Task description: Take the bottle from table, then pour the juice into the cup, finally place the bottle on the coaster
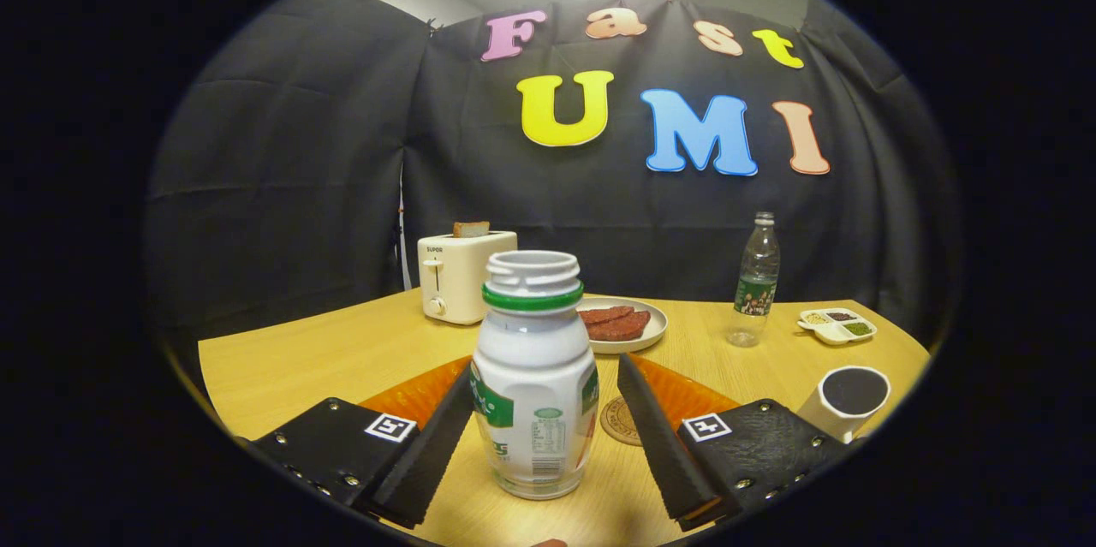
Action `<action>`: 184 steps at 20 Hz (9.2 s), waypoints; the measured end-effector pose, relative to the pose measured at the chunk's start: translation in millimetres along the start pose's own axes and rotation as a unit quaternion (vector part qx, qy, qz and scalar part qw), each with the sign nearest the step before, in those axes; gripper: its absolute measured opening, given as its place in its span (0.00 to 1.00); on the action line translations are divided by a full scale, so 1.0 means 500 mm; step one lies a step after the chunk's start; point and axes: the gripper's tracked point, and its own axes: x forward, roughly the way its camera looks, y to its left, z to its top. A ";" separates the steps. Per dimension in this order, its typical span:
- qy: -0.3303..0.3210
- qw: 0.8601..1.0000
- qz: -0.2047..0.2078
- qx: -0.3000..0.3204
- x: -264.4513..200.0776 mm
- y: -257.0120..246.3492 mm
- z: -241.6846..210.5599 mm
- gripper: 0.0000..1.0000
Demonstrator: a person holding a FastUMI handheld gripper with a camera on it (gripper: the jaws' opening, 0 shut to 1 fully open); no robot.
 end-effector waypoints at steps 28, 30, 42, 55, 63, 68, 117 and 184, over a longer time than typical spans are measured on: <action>-0.191 0.856 0.049 0.478 -0.050 -0.118 0.130 0.70; -0.199 0.839 0.052 0.504 -0.045 -0.126 0.141 0.70; -0.240 0.759 0.066 0.601 -0.049 -0.163 0.177 0.70; -0.268 0.698 0.075 0.660 -0.055 -0.191 0.199 0.70; -0.275 0.678 0.080 0.677 -0.060 -0.201 0.206 0.70; -0.273 0.671 0.081 0.685 -0.059 -0.201 0.207 0.70; -0.279 0.618 0.127 0.724 -0.072 -0.170 0.239 0.69; -0.328 0.471 0.120 0.810 -0.119 -0.272 0.282 0.70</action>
